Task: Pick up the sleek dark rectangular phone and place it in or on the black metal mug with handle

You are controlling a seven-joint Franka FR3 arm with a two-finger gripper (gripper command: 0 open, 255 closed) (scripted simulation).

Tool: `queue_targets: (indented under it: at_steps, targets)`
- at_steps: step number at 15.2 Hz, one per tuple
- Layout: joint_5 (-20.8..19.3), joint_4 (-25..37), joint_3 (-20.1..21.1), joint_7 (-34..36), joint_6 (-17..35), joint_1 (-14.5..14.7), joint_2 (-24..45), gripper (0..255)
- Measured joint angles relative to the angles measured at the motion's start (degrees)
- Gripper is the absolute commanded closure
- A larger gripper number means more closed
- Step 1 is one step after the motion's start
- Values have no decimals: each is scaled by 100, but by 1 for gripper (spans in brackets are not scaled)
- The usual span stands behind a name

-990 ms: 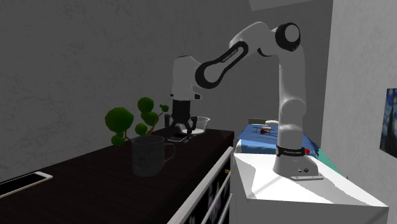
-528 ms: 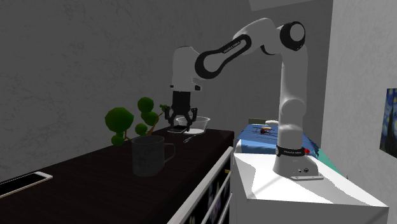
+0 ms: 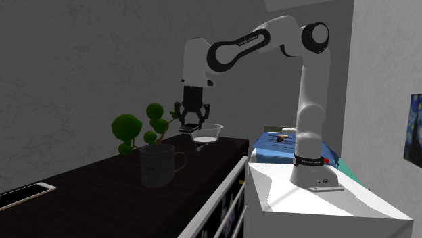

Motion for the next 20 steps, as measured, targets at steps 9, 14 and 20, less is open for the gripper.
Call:
queue_targets:
  at_steps: [9,14,20]
  targets:
    - [87,540,-43,-73,-671,-20,-157,255]
    - [-307,1173,300,662,-853,242,399,255]
    - [-1101,2280,625,1777,-1203,886,1448,255]
